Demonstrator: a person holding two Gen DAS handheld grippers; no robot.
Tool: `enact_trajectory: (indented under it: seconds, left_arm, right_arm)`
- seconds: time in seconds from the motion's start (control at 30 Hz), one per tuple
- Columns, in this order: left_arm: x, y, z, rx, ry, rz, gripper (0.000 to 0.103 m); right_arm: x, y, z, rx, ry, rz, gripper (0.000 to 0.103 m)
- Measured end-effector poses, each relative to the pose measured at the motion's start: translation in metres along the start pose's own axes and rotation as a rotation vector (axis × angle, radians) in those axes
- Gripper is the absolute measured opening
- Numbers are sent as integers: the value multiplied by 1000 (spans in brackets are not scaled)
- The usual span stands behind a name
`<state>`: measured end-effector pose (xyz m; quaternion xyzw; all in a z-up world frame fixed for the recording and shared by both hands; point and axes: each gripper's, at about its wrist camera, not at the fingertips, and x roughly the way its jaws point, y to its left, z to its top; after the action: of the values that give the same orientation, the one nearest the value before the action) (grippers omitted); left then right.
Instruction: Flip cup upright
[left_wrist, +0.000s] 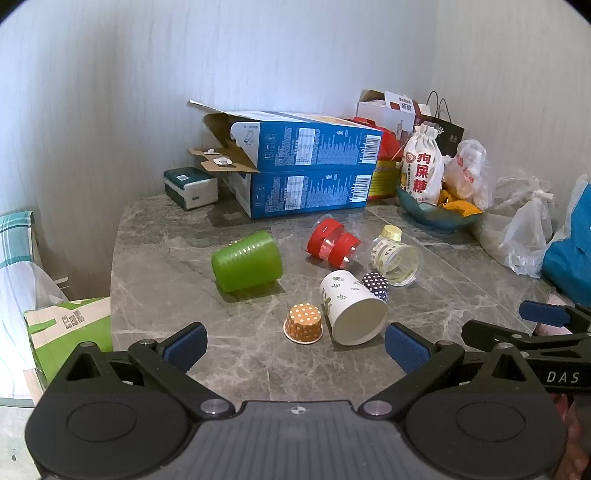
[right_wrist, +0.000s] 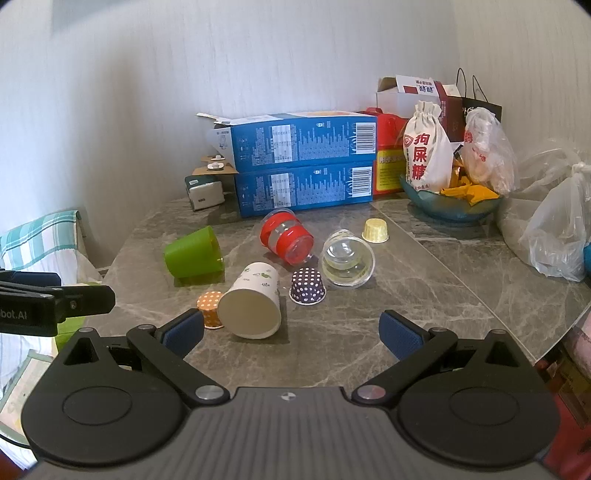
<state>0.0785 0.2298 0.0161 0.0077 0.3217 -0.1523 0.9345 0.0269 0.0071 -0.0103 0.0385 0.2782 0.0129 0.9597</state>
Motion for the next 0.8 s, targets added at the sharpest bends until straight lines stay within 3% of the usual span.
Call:
enact_trajectory:
  seconds: [0.8]
  left_arm:
    - [5, 0, 1, -2, 5, -2, 103]
  right_arm:
    - [11, -1, -3, -1, 26, 27, 102]
